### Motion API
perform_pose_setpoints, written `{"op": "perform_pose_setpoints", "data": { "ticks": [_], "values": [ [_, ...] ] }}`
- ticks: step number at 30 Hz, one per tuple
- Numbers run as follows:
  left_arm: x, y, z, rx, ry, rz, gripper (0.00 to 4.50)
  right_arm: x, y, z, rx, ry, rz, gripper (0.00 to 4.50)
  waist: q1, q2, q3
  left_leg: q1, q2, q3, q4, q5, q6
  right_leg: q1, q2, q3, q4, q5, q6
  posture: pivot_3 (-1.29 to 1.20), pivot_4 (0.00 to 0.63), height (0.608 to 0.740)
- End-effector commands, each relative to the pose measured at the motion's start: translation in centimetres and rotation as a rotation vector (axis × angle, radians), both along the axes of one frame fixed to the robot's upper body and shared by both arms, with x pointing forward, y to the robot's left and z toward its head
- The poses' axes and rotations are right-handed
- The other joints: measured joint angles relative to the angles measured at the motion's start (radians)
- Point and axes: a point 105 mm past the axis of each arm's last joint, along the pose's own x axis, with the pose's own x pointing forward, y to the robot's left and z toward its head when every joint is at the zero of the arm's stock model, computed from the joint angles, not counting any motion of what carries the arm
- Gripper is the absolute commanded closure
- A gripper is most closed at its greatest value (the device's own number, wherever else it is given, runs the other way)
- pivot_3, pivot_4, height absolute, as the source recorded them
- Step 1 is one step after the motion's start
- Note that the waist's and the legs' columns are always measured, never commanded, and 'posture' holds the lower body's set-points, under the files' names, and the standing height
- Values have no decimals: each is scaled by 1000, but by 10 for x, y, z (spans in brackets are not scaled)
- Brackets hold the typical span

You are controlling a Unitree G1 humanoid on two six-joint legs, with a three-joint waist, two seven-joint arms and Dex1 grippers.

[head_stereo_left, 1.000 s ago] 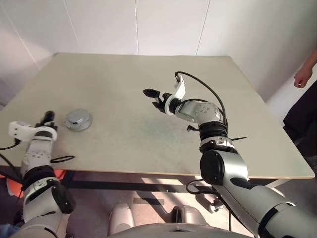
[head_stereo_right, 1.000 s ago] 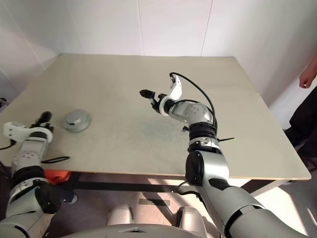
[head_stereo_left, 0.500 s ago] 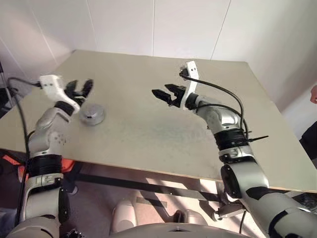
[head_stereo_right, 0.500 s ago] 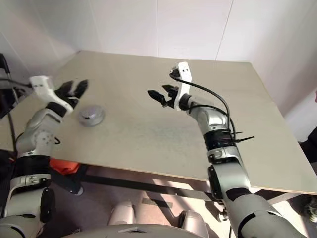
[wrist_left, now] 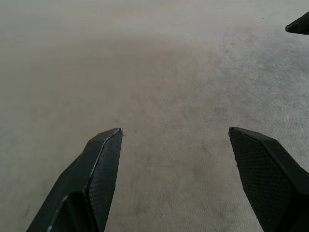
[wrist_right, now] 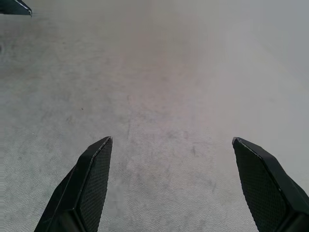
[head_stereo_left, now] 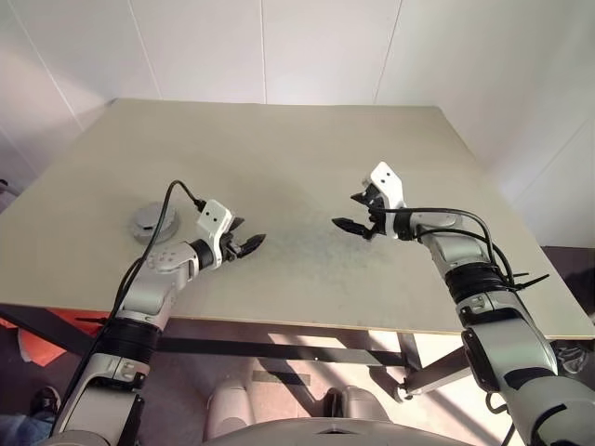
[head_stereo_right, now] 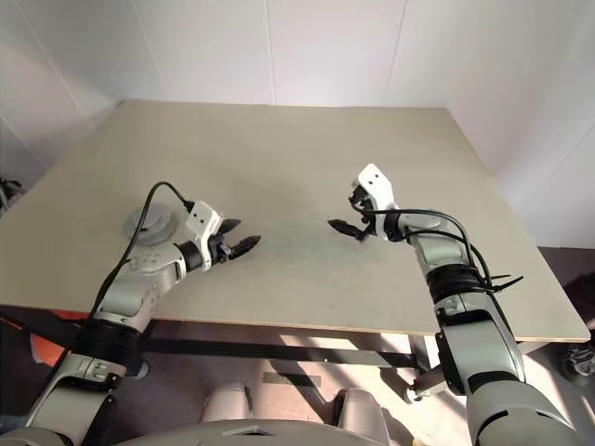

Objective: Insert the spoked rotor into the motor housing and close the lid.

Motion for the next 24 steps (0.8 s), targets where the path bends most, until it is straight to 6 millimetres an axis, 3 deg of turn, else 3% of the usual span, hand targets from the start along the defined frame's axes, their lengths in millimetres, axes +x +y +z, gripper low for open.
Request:
{"op": "perform_pose_setpoints", "data": {
  "ticks": [1, 17, 20, 24],
  "values": [
    [9, 1, 20, -5, -69, 8, 791, 2, 10, 22, 34, -81, 35, 0, 1, 0, 0, 0, 0, 0, 1, 0, 0, 1, 0, 0, 0, 0, 0, 0, 0, 740],
    [16, 17, 30, 0, -108, 108, 791, 13, 23, 28, 81, -100, 9, 0, 1, 0, 0, 2, 0, 0, 1, -1, 2, 3, 0, 0, -1, 0, 0, 0, 0, 740],
    [19, 12, 28, -8, -109, 123, 791, 16, 27, 46, 181, -118, -7, 0, 1, 0, 0, 2, 0, 0, 1, -1, 2, 3, 0, 0, -1, 0, 0, 0, 0, 740],
    [22, 8, 30, -13, -113, 116, 791, 16, 26, 41, 146, -117, -12, 0, 3, 0, 0, 1, 0, 0, 1, -2, 3, 3, -1, 0, -1, 0, 0, 0, 0, 740]
  ]
}}
